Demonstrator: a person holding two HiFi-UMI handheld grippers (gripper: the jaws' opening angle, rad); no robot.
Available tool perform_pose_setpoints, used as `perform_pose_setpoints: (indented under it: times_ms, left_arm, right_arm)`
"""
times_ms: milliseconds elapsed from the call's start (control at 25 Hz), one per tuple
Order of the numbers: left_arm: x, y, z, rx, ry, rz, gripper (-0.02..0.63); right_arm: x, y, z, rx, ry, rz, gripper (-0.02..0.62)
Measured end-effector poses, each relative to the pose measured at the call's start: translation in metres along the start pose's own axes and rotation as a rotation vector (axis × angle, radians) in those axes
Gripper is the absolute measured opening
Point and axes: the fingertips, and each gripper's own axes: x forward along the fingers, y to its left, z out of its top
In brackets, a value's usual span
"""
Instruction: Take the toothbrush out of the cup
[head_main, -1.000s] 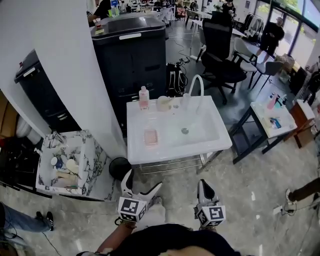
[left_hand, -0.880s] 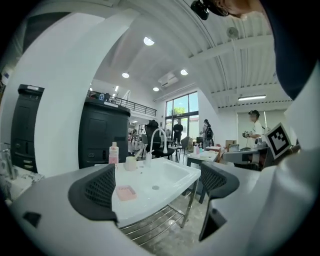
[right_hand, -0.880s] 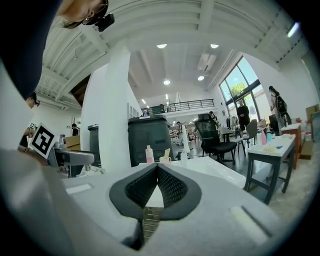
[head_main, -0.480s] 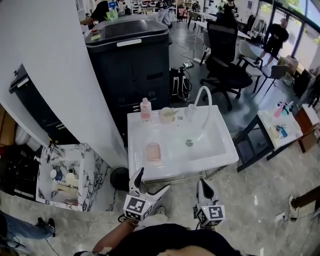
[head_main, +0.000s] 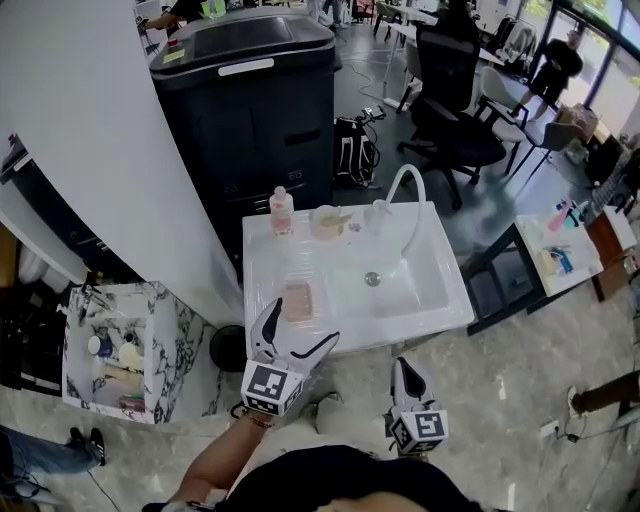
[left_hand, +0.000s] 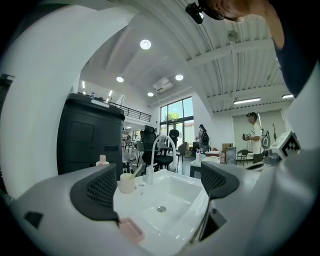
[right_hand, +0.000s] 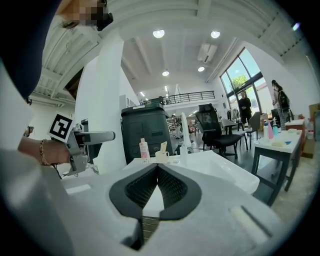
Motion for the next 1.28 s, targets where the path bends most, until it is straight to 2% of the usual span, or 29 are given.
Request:
perform_pose_setpoints:
  times_ms: [200,320,480,760,1000,1280]
  left_arm:
    - [0.049,0.010,-0.003,0.040,-0.017,-0.049,0.512]
    - [0.080,0.019,-0.008,0.085,0.006,-0.042,0.512]
    - [0.118,0.037,-0.015,0.076,0.036,-0.044,0.511]
    - [0.183,0.083,-0.048,0.109,0.125,0.012,0.511]
    - [0.235,0.106,-0.072,0.139,0.201,0.025,0.511]
    - [0.282,0.132,-0.100,0.137,0.277,0.062,0.509]
  right_arm:
    - [0.016,-0.013,0.008,-0.009,0.007,0.009,0.005]
    - [0.028,-0.022,0.017,-0.020,-0.003,0.016,0.005]
    - [0.045,-0.029,0.027,-0.014,-0.018,0.034,0.005]
    - [0.062,-0.045,0.030,-0.003,0.014,0.022,0.005]
    - [0.069,-0.069,0.030,0.007,0.021,-0.011,0.005]
    - [0.065,-0.086,0.029,0.025,0.056,-0.063,0.005]
